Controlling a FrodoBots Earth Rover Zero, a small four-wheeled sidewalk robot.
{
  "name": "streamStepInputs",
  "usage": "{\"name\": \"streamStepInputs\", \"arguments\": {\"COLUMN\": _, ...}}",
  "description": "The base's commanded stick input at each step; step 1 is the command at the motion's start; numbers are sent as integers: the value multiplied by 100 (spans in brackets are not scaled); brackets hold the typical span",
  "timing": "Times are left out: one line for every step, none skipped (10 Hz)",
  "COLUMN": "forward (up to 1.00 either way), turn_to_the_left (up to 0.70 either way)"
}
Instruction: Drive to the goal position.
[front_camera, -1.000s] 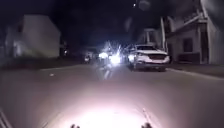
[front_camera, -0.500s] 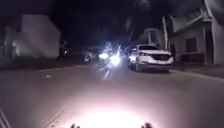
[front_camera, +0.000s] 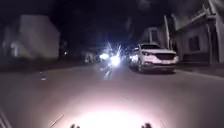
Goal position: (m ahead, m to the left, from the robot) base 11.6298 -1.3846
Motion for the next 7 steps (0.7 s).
{"name": "streamStepInputs", "arguments": {"forward": 70, "turn_to_the_left": 0}}
{"name": "streamStepInputs", "arguments": {"forward": 70, "turn_to_the_left": 0}}
{"name": "streamStepInputs", "arguments": {"forward": 70, "turn_to_the_left": 0}}
{"name": "streamStepInputs", "arguments": {"forward": 70, "turn_to_the_left": 0}}
{"name": "streamStepInputs", "arguments": {"forward": 70, "turn_to_the_left": 0}}
{"name": "streamStepInputs", "arguments": {"forward": 70, "turn_to_the_left": 0}}
{"name": "streamStepInputs", "arguments": {"forward": 70, "turn_to_the_left": 0}}
